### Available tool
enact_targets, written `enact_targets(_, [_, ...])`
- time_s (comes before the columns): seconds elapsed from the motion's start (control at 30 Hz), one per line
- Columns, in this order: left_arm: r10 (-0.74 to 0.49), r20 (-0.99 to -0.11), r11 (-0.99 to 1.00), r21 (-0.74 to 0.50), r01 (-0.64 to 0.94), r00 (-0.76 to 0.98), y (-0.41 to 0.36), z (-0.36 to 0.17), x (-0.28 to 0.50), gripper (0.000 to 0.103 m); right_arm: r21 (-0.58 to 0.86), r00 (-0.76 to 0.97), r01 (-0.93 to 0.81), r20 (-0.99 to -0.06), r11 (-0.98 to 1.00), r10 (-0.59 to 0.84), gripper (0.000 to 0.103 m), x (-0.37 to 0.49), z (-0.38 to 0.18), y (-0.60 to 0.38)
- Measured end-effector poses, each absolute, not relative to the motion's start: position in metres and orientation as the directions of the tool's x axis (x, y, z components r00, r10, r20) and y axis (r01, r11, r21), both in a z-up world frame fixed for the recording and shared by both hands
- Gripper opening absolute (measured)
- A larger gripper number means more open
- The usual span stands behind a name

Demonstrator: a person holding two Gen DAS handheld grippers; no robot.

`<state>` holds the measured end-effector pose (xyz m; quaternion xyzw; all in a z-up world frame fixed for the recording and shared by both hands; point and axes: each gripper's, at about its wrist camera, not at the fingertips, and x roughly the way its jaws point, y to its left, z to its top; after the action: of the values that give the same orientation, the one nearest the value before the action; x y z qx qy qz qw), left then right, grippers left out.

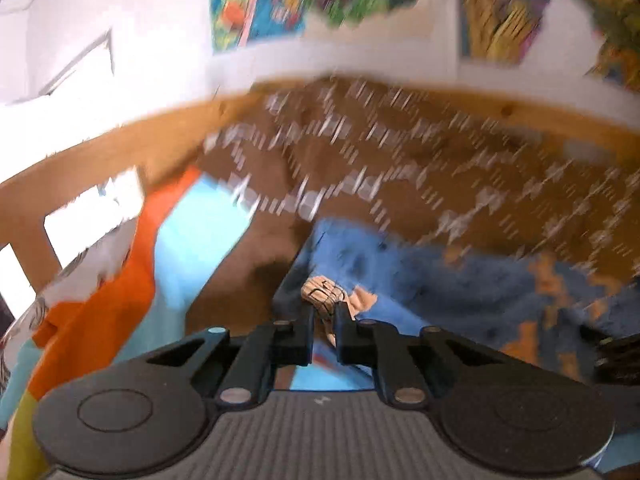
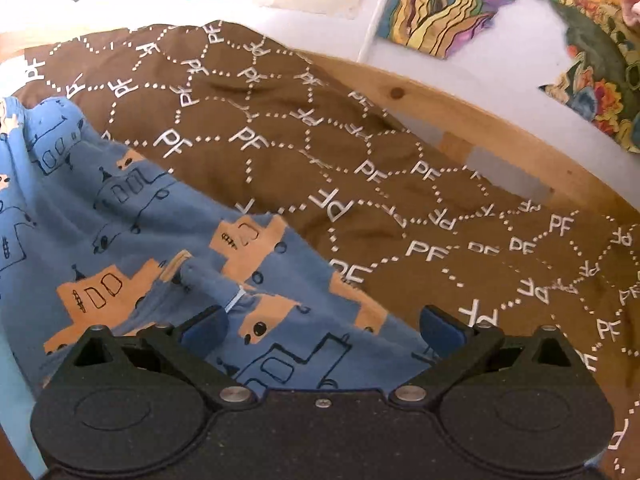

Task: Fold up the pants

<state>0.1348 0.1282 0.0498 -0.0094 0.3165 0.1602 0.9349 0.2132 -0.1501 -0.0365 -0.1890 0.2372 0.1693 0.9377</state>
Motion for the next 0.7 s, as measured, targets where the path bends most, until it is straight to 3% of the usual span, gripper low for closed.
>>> enact_targets(0.13, [0.276, -0.626, 0.942, 0.023, -0.336, 0.729, 0.139, 0.043, 0.135, 0.017, -0.248, 0.837, -0.423, -0.476, 0.871, 0.270, 0.102, 0.210, -0.025, -0.150])
enact_targets(0.2, [0.276, -0.621, 0.946, 0.039, -0.322, 0.733, 0.138, 0.045, 0.133, 0.031, -0.242, 0.833, -0.438, -0.471, 0.866, 0.290, 0.102, 0.211, -0.019, -0.150])
enact_targets(0.3, [0.277, -0.621, 0.945, 0.036, -0.326, 0.734, 0.138, 0.047, 0.133, 0.038, -0.239, 0.827, -0.456, -0.470, 0.857, 0.309, 0.102, 0.205, -0.011, -0.148])
enact_targets(0.53, [0.266, -0.623, 0.947, 0.026, -0.320, 0.736, 0.139, 0.048, 0.135, 0.050, -0.222, 0.798, -0.498, -0.496, 0.838, 0.343, 0.102, 0.171, -0.012, -0.149])
enact_targets(0.7, [0.250, -0.620, 0.954, 0.026, -0.298, 0.744, 0.134, 0.049, 0.133, 0.072, -0.233, 0.828, -0.448, -0.472, 0.863, 0.302, 0.102, 0.155, -0.021, -0.157])
